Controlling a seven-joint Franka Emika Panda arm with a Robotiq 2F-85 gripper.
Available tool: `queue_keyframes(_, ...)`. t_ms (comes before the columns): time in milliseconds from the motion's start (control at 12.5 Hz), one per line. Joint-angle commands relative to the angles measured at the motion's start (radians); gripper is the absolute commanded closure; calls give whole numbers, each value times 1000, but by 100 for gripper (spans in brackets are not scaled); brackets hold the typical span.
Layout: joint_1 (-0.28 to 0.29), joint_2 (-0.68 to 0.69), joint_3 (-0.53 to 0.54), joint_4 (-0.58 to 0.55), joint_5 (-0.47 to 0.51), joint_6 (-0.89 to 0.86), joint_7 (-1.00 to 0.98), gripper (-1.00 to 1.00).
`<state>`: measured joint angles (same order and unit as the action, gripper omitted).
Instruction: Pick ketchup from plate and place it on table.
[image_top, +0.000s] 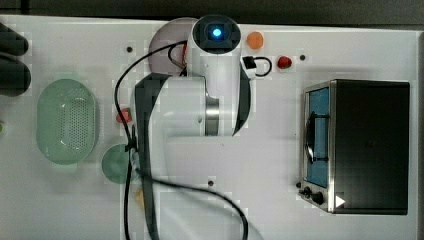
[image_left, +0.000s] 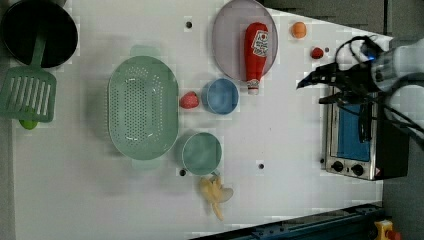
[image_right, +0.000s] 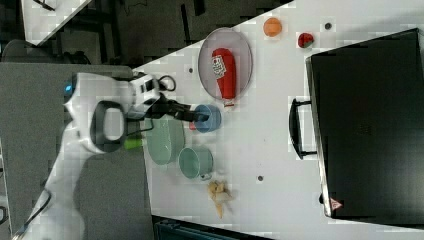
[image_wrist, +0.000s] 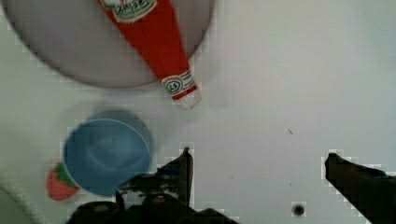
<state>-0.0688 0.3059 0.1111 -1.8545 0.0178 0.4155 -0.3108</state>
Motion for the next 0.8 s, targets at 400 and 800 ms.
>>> queue_keyframes(400,16,183,14,77,-75,217,-284,-100)
queue_keyframes(800,45,352,14,166,-104,367,-291,-100)
